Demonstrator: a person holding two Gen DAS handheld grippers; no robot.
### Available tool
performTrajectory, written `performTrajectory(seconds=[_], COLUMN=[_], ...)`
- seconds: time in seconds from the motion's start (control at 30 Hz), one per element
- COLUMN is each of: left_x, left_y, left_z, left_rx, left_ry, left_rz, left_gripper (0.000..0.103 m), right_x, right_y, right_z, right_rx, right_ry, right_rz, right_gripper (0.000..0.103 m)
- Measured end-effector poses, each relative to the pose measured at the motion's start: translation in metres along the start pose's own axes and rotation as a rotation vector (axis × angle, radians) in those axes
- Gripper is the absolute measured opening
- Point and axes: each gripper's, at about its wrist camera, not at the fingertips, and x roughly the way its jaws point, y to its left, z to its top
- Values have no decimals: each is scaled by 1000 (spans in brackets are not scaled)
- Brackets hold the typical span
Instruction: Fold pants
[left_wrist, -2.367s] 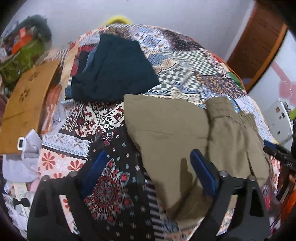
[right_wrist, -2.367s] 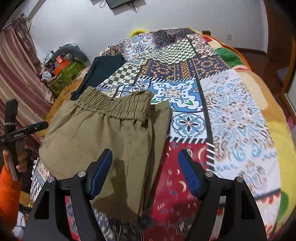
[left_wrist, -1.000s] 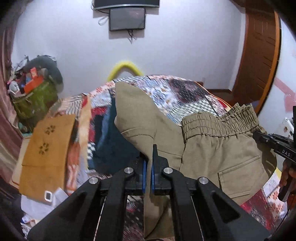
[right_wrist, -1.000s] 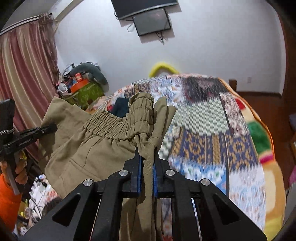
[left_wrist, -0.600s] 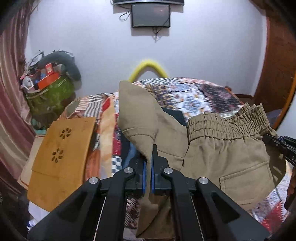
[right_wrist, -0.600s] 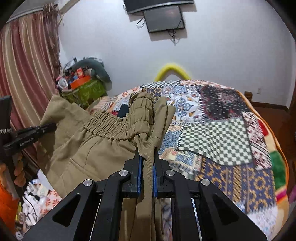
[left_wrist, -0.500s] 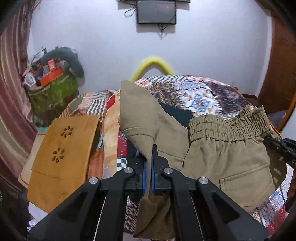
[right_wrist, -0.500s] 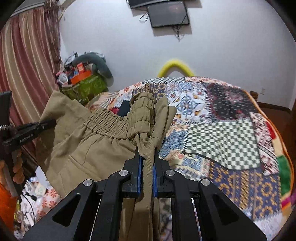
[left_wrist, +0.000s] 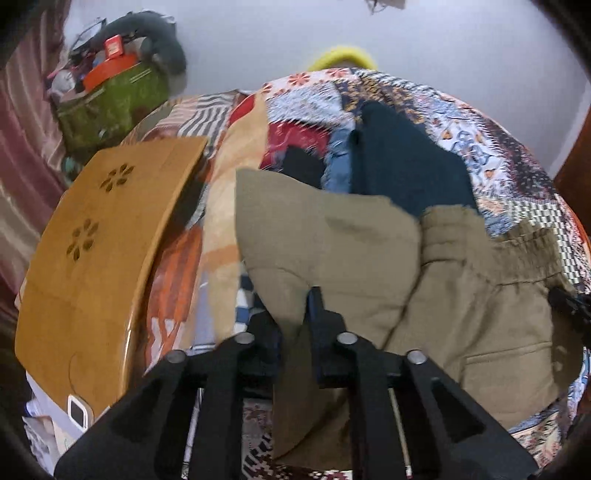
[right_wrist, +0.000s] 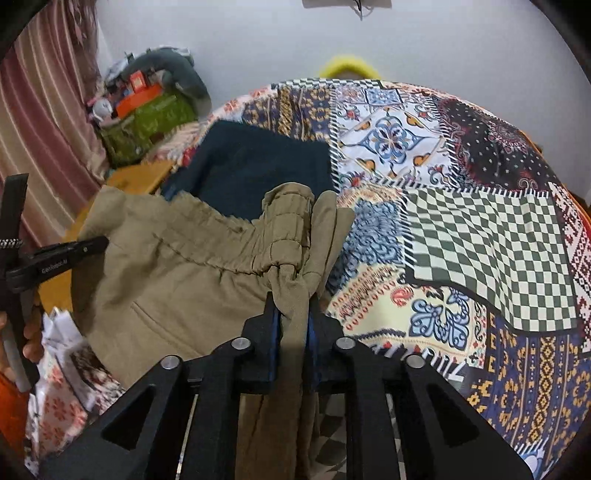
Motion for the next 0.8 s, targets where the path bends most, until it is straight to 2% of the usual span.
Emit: performTrajectory(seconds=[0.07, 0.17, 0.33, 0.43, 0.57, 0.8], left_x=[-3, -17, -86, -149, -229, -371], left_y=[6, 12, 9, 3, -10, -40], left_z=[-5, -10, -16, -21, -34, -87], left_rx=[-8, -5, 55, 90, 116, 155], left_ry=[10, 20, -57, -150, -271, -520], left_rz=[-2, 6, 14, -11, -40, -107], left_gripper=[24, 26, 28, 29, 29, 29], right_x=[-5, -23, -71, -115, -186, -310], right_y=[-2, -1, 6, 18, 33, 70], right_z=[-2, -6, -6, -5, -9, -46], right_rx=[6, 7, -4, -45, -66, -116], right_ry=[11, 11, -63, -133, -260, -494], right_rz=[-1, -12, 7, 3, 44, 111], right_gripper=[19, 19, 20, 20, 20, 20])
